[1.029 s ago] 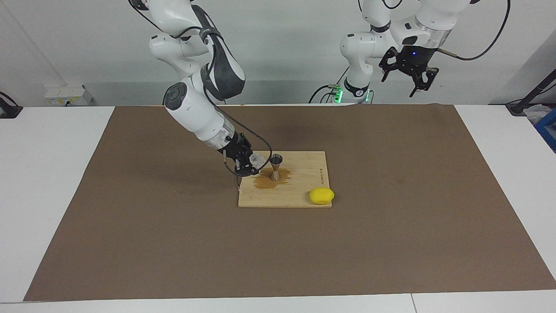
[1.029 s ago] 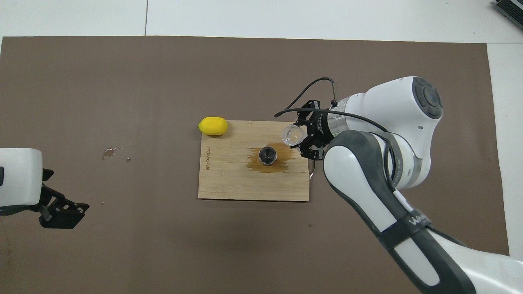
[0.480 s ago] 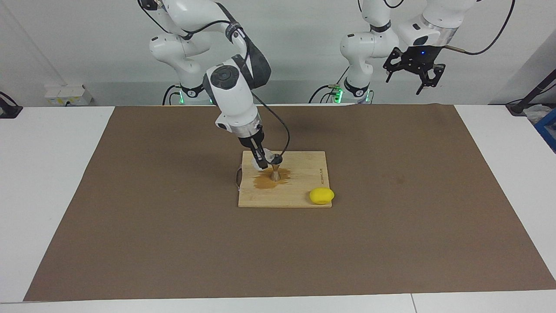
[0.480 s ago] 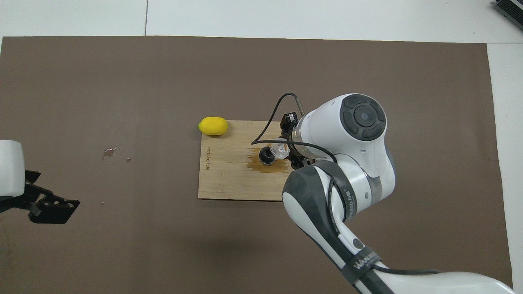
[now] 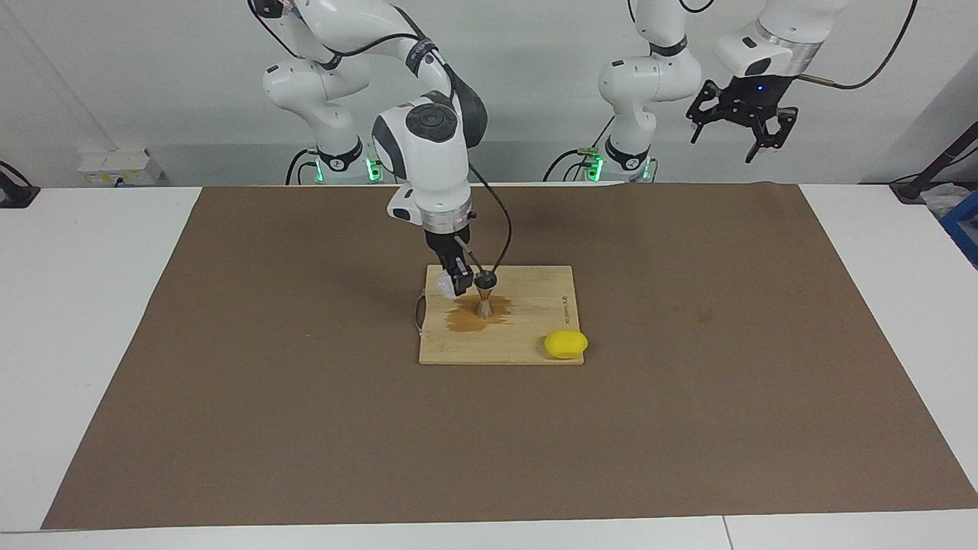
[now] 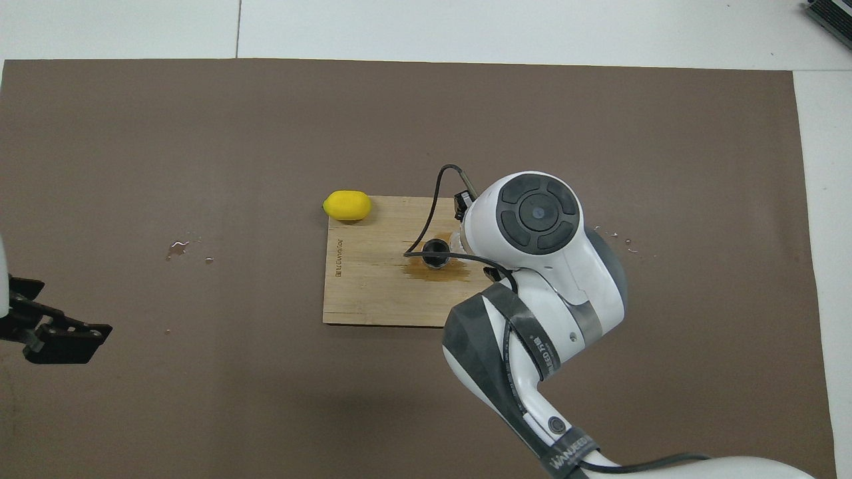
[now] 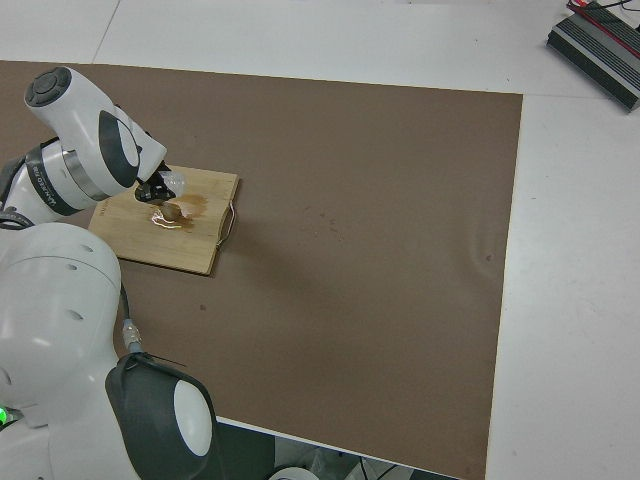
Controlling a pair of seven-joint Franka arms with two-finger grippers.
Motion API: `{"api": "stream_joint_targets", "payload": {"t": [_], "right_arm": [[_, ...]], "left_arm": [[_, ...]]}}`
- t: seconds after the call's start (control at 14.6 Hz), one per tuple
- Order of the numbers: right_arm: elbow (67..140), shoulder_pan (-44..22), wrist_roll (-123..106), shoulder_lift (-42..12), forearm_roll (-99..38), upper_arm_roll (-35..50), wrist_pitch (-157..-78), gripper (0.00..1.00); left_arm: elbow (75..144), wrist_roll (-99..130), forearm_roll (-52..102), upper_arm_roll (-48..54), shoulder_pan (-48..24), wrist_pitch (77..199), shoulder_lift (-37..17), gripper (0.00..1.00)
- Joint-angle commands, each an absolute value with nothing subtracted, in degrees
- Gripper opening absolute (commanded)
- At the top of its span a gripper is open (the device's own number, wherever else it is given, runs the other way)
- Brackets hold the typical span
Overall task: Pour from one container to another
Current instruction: 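Tilt the glass cup with the right gripper to pour into the metal cup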
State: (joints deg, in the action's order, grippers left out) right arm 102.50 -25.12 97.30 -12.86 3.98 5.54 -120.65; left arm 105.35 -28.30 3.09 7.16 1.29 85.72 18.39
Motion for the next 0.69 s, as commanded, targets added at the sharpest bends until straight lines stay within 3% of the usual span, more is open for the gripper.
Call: {"api": "stream_joint_targets", "payload": {"t": [0.0, 0.21, 0.62], "right_arm": [[100.5, -25.4, 98.3, -12.8, 7.3, 5.8, -119.0, 0.0], [100.2, -26.9, 98.4, -12.9, 10.1, 5.7, -118.7, 0.0], [100.2, -30.1, 98.8, -12.9, 16.2, 5.7, -117.7, 0.0]], "left_arm": [[105.6, -27.7, 2.0, 7.1, 1.8, 85.3, 19.3, 1.0], [105.6, -24.5, 2.0, 7.1, 4.8, 86.4, 19.6, 1.0], [106.0, -20.0, 2.0, 6.6, 4.0, 87.6, 19.0, 1.0]]}}
